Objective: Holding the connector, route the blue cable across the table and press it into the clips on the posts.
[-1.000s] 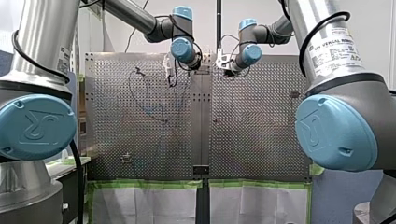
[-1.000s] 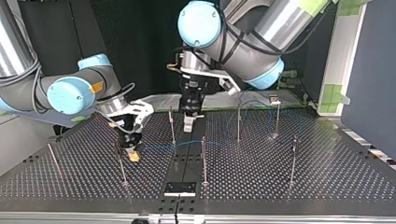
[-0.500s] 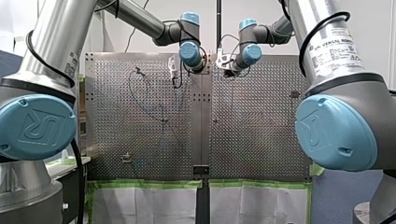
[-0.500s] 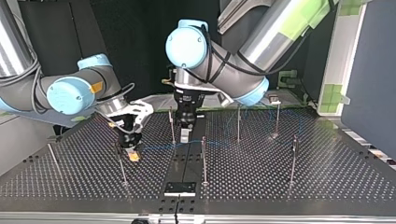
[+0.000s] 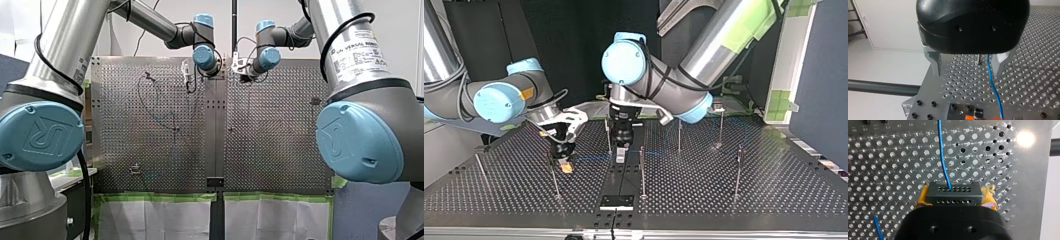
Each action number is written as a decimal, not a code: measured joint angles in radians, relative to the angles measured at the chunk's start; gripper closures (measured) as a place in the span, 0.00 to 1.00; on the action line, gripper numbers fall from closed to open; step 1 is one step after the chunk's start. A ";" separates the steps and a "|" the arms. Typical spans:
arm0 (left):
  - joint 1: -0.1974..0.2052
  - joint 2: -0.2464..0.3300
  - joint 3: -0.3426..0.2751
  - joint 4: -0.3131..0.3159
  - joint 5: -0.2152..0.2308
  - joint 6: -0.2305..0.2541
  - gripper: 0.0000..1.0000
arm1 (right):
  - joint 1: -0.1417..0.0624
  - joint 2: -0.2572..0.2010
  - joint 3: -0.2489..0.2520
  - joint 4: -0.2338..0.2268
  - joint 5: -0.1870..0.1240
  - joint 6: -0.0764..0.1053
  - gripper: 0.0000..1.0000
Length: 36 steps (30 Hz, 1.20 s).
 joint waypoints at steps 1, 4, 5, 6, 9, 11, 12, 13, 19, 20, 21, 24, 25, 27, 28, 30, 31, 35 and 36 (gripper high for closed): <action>0.002 0.000 0.000 -0.003 0.004 0.000 0.00 | 0.000 0.000 0.000 0.000 0.000 0.000 1.00; 0.006 -0.010 0.005 -0.012 0.012 0.000 0.00 | 0.000 0.000 0.000 0.000 0.000 0.000 1.00; 0.007 -0.015 0.009 -0.016 0.014 0.000 0.00 | 0.000 0.000 0.000 0.001 0.000 0.000 1.00; 0.007 -0.021 0.013 -0.022 0.016 0.000 0.00 | -0.001 0.000 0.000 0.001 0.000 0.000 1.00; 0.007 -0.042 0.033 -0.038 0.014 0.000 0.00 | -0.001 0.000 0.000 0.001 0.000 0.000 1.00; 0.008 -0.059 0.050 -0.039 0.009 -0.001 0.00 | 0.000 0.000 0.000 0.001 -0.002 0.000 1.00; 0.008 -0.067 0.058 -0.039 0.006 -0.002 0.00 | 0.000 0.000 0.000 0.001 -0.003 0.000 1.00; 0.009 -0.078 0.068 -0.038 0.001 -0.002 0.00 | -0.001 0.000 0.000 0.001 -0.005 0.000 1.00; 0.011 -0.129 0.119 -0.052 -0.008 -0.002 0.00 | -0.002 0.000 0.000 0.000 -0.008 0.000 1.00; 0.011 -0.136 0.126 -0.055 -0.008 -0.002 0.00 | -0.002 0.000 0.000 0.000 -0.009 0.000 1.00; 0.011 -0.143 0.133 -0.057 -0.008 -0.002 0.00 | -0.002 0.000 0.000 0.000 -0.010 0.000 1.00; 0.012 -0.165 0.155 -0.057 -0.009 -0.002 0.00 | -0.003 0.000 0.000 0.000 -0.012 0.000 1.00; 0.012 -0.173 0.163 -0.056 -0.011 -0.001 0.00 | -0.003 0.000 0.000 0.000 -0.012 0.000 1.00; 0.012 -0.181 0.171 -0.054 -0.017 0.000 0.00 | -0.004 0.000 0.000 0.000 -0.013 0.000 1.00; 0.011 -0.185 0.174 -0.053 -0.020 0.000 0.00 | -0.005 0.000 0.000 0.000 -0.013 0.000 1.00; 0.009 -0.188 0.176 -0.051 -0.022 0.000 0.11 | -0.006 0.000 0.000 -0.001 -0.014 0.000 1.00; 0.007 -0.188 0.177 -0.048 -0.022 0.001 0.24 | -0.006 0.000 0.000 -0.001 -0.014 0.000 1.00; 0.001 -0.189 0.178 -0.047 -0.020 0.000 0.43 | -0.007 0.000 0.000 -0.001 -0.014 0.000 1.00; 0.000 -0.189 0.178 -0.049 -0.020 -0.001 0.43 | -0.007 0.000 0.000 -0.001 -0.015 0.000 1.00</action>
